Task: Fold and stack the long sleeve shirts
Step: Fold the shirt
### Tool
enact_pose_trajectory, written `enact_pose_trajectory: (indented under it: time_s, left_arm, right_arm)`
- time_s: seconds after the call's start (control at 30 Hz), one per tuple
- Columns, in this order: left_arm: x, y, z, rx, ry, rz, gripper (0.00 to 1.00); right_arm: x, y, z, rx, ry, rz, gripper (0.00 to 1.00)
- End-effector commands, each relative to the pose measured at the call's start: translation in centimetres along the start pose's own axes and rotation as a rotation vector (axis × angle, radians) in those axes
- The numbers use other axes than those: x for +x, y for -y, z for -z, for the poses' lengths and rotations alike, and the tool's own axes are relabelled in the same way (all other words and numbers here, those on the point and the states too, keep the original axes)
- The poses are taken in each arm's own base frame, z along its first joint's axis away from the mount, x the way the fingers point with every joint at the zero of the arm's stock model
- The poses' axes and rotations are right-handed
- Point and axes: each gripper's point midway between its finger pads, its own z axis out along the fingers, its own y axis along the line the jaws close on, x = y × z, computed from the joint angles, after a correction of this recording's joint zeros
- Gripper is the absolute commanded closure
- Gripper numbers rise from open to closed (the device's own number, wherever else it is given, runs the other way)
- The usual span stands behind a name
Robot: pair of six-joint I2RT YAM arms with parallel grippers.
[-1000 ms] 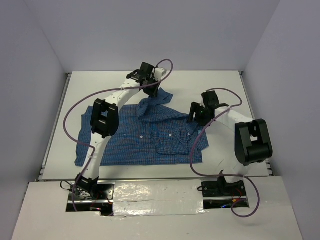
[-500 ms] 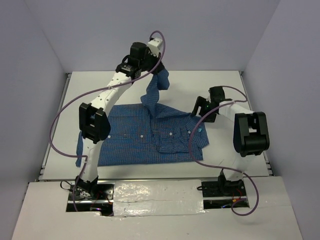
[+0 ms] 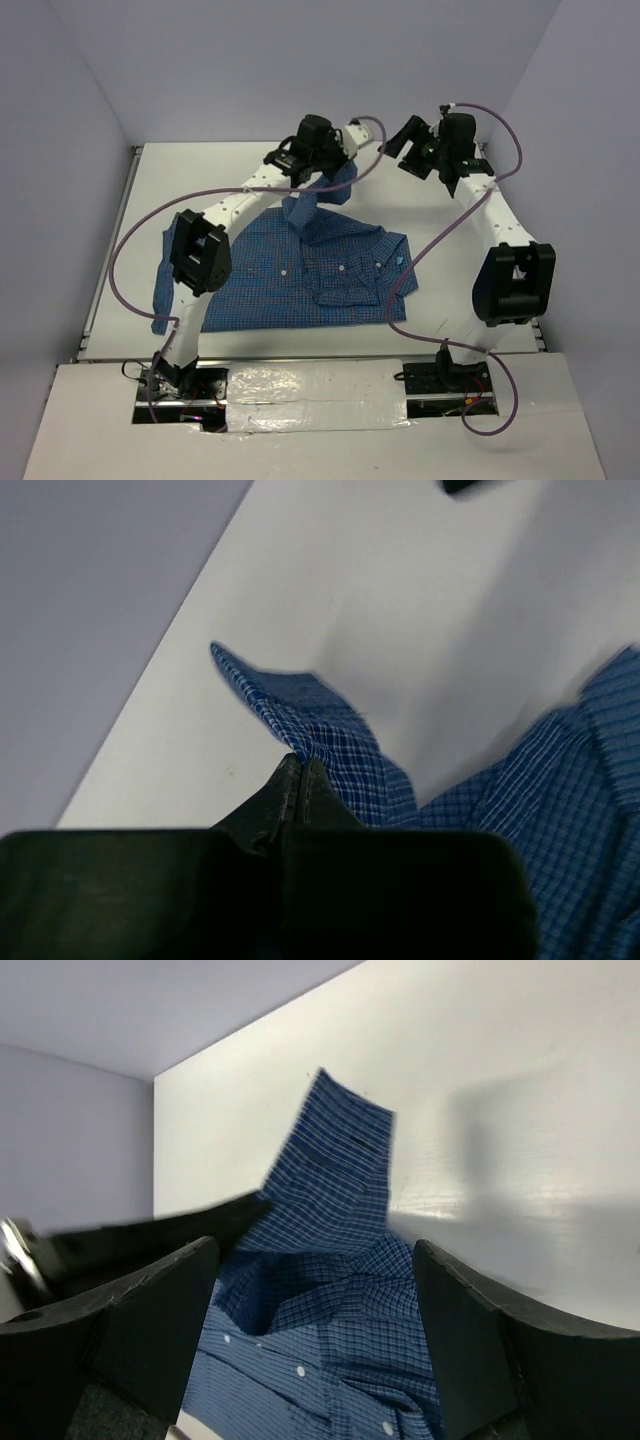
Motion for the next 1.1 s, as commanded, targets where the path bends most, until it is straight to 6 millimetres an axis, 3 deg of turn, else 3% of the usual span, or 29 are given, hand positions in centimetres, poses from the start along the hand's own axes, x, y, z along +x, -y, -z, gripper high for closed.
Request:
enact_pose_trajectory:
  time_s: [0.0, 0.03, 0.07, 0.13, 0.17, 0.23, 0.33, 0.37, 0.47, 0.53, 0.6, 0.63, 0.7, 0.73, 0.8, 0.83, 0.9, 0.97, 1.0, 1.07]
  left_arm:
    - [0.1, 0.1, 0.3, -0.093, -0.054, -0.416, 1.0]
    - [0.5, -0.4, 0.0, -0.151, -0.08, -0.472, 1.0]
    - [2.7, 1.1, -0.9, -0.134, -0.14, -0.575, 1.0]
    - [3.7, 1.6, -1.4, -0.18, -0.195, -0.685, 1.0]
    - [5.1, 3.7, -2.1, -0.151, -0.226, -0.721, 0.98]
    - [6.3, 5.1, -2.5, -0.141, -0.267, -0.74, 0.94]
    - [7.9, 7.8, -2.9, -0.094, -0.317, -0.69, 0.72]
    - [8.4, 8.9, -2.7, -0.051, -0.344, -0.676, 0.58]
    - [9.7, 12.1, -1.7, 0.081, -0.399, -0.566, 0.41]
    - [9.0, 13.6, -1.0, 0.148, -0.398, -0.472, 0.31]
    - [9.1, 15.5, 0.3, 0.236, -0.427, -0.371, 0.29]
    - [7.4, 15.6, 0.8, 0.246, -0.398, -0.343, 0.28]
    - [6.5, 16.8, 2.0, 0.297, -0.397, -0.271, 0.27]
    - [4.3, 16.6, 2.7, 0.294, -0.356, -0.256, 0.25]
    - [3.1, 16.7, 4.0, 0.307, -0.356, -0.226, 0.22]
    - [1.6, 16.1, 4.9, 0.284, -0.334, -0.208, 0.21]
    - [1.1, 14.9, 7.1, 0.249, -0.35, -0.17, 0.21]
    - [1.7, 12.2, 8.8, 0.209, -0.368, -0.092, 0.22]
    - [2.8, 10.0, 10.5, 0.193, -0.378, -0.012, 0.23]
    - [4.8, 7.4, 12.8, 0.146, -0.402, 0.085, 0.23]
  right_arm:
    - [1.8, 0.1, -0.6, -0.005, -0.027, -0.149, 0.15]
    - [2.1, 0.3, -0.5, -0.004, -0.024, -0.167, 0.15]
    - [3.2, 1.2, -0.7, 0.011, -0.037, -0.183, 0.15]
    - [3.5, 1.6, -0.8, 0.003, -0.027, -0.183, 0.15]
    - [4.1, 2.4, -1.0, 0.021, -0.04, -0.187, 0.14]
    - [4.7, 3.5, -1.2, 0.044, -0.056, -0.187, 0.14]
    - [6.1, 6.3, -0.8, 0.094, -0.073, -0.234, 0.13]
    - [5.3, 7.5, -0.3, 0.112, -0.039, -0.262, 0.13]
    - [5.3, 9.2, 0.7, 0.15, 0.009, -0.283, 0.13]
    - [5.3, 9.9, 0.5, 0.173, 0.012, -0.28, 0.13]
    - [5.9, 10.8, -0.2, 0.194, -0.014, -0.281, 0.14]
    - [5.6, 10.8, -0.5, 0.196, -0.012, -0.281, 0.15]
    - [5.6, 11.2, -1.4, 0.195, -0.024, -0.287, 0.19]
    - [5.8, 11.2, -1.6, 0.19, -0.042, -0.295, 0.2]
    - [6.4, 11.4, -2.0, 0.19, -0.071, -0.301, 0.2]
    - [6.8, 11.4, -1.9, 0.198, -0.081, -0.297, 0.2]
    - [7.4, 12.0, -1.2, 0.228, -0.078, -0.282, 0.2]
    - [7.6, 12.0, -1.1, 0.225, -0.07, -0.271, 0.21]
    - [7.6, 12.1, -1.2, 0.225, -0.074, -0.253, 0.24]
    - [8.1, 12.1, -2.2, 0.219, -0.115, -0.237, 0.31]
